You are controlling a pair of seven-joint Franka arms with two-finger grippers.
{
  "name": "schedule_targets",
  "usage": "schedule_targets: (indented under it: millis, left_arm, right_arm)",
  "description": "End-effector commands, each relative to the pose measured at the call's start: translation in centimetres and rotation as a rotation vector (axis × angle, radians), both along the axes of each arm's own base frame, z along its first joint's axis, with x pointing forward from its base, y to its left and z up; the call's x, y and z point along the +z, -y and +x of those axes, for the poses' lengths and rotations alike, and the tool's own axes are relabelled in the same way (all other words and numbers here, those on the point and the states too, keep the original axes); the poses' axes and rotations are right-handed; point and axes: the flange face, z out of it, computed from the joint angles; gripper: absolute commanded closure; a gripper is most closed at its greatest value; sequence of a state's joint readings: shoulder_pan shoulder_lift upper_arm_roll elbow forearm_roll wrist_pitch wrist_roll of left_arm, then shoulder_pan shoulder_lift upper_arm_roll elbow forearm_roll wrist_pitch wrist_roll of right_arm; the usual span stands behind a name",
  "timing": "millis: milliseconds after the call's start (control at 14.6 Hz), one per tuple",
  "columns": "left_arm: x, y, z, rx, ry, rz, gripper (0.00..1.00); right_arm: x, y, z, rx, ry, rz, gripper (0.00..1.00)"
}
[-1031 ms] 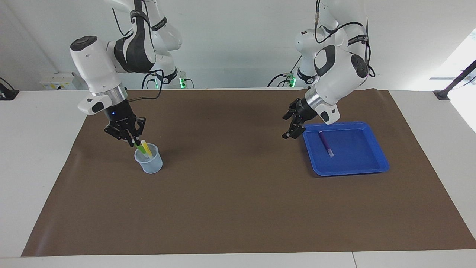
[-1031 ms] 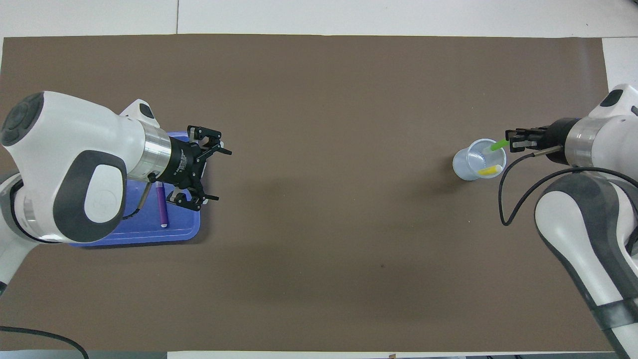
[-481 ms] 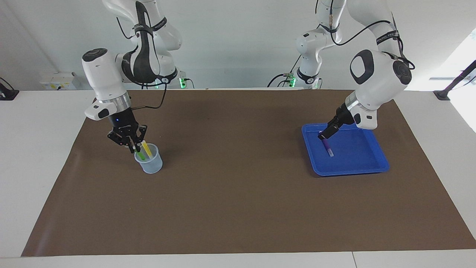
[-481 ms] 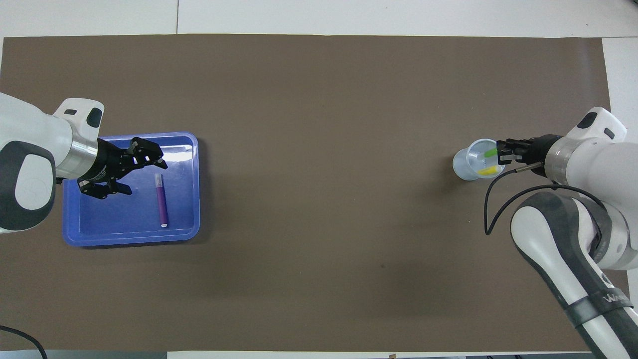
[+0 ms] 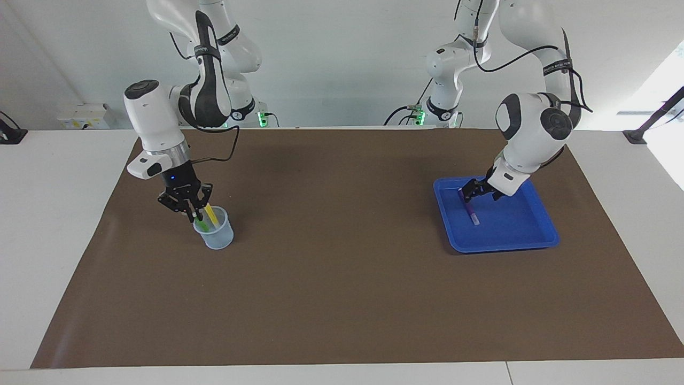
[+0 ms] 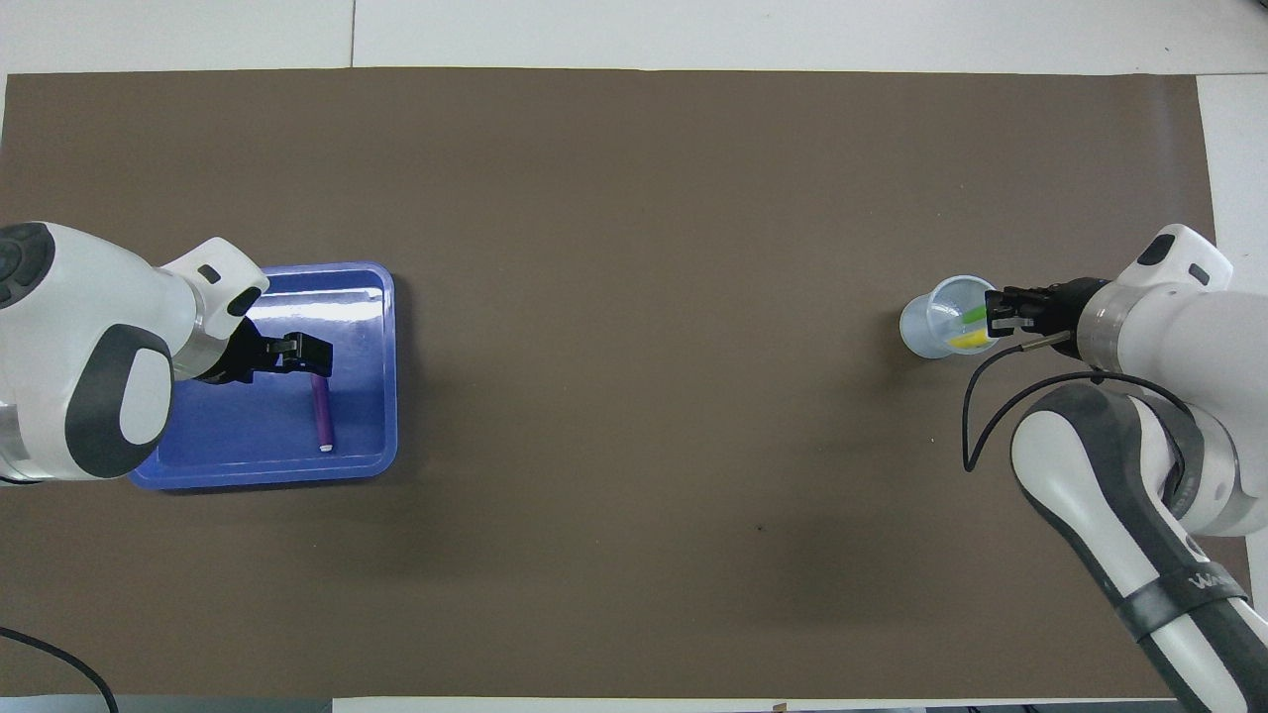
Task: Transfer and insert pens with both arms
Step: 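Insert the green pen into the cup while the left gripper reaches the tray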
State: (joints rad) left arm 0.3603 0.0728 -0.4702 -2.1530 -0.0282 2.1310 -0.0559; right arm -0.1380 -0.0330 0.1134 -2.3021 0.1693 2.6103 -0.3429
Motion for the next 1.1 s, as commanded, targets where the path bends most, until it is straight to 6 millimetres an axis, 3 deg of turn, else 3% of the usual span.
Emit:
schedule_targets:
  millis: [0,550,687,756,1031]
  left_arm:
    - [-2.1,0.2,-1.0,-0.096,0.028,0.047,0.00]
    - [-6.2,1.2,-1.1,-0.168,0.029,0.061,0.01]
    - [-6.6,1.3,-1.0,-0.173,0.030,0.059,0.05]
    - [-6.7,1.3,-1.0,-0.173,0.030,0.058,0.08]
    - [-7.2,1.8,-0.9,-0.175,0.035,0.050,0.22]
  right_arm:
    - [-0.1,0.2,-0.1,0.017,0.012,-0.023,1.00]
    - [0.1,0.3,0.1,0.013,0.013,-0.021,0.28]
    - [0.5,0.4,0.9,0.007,0.022,-0.016,0.04]
    - [1.2,0.7,1.4,0.003,0.031,-0.015,0.00]
    - [2.9,0.7,2.4,-0.015,0.022,0.002,0.00]
